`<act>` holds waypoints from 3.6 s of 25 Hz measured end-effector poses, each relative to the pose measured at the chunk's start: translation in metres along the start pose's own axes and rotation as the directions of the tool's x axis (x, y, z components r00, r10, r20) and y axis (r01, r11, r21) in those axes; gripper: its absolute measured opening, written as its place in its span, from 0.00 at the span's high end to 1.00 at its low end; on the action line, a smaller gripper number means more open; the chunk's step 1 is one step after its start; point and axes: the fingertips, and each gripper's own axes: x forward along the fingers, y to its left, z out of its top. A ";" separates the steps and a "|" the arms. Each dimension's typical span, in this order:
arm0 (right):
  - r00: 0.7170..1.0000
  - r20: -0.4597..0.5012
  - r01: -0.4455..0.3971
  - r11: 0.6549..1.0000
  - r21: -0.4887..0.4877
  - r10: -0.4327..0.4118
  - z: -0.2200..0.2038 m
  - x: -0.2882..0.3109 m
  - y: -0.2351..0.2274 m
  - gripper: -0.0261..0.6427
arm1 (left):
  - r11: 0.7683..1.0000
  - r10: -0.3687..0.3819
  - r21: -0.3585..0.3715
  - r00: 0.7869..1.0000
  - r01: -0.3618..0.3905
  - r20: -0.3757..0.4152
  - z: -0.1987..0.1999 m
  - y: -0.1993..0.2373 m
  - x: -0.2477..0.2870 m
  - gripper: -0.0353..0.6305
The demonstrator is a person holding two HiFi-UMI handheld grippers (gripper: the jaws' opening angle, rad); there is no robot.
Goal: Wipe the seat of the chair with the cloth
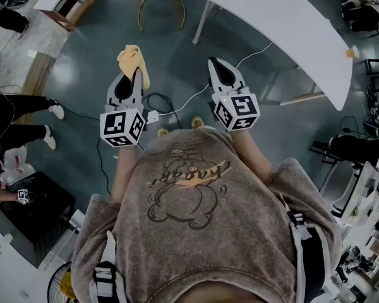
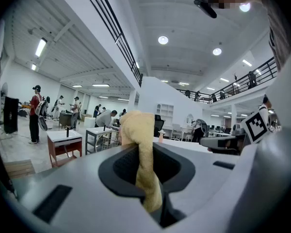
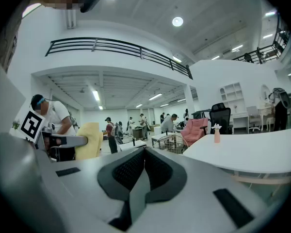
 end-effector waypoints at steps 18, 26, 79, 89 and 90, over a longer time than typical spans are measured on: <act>0.997 0.017 0.074 0.997 0.013 -0.074 -0.022 0.024 0.036 0.92 | 0.997 -0.074 0.022 0.997 0.074 -0.005 -0.012 0.045 0.002 0.86; 0.997 0.019 0.076 0.997 0.024 -0.077 -0.026 0.063 0.026 0.92 | 0.997 -0.070 0.021 0.998 0.070 -0.003 -0.009 0.074 0.032 0.86; 1.000 -0.016 0.012 0.997 0.073 -0.011 0.081 0.526 -0.239 0.92 | 1.000 -0.011 -0.019 0.999 0.010 -0.031 0.108 0.263 0.523 0.86; 1.000 0.015 -0.007 0.997 0.075 0.006 0.112 0.635 -0.242 0.92 | 0.996 -0.078 -0.041 0.994 0.075 -0.074 0.123 0.346 0.617 0.86; 1.000 0.013 -0.004 0.997 0.074 0.003 0.114 0.646 -0.241 0.92 | 0.996 -0.078 -0.044 0.994 0.075 -0.075 0.123 0.355 0.624 0.86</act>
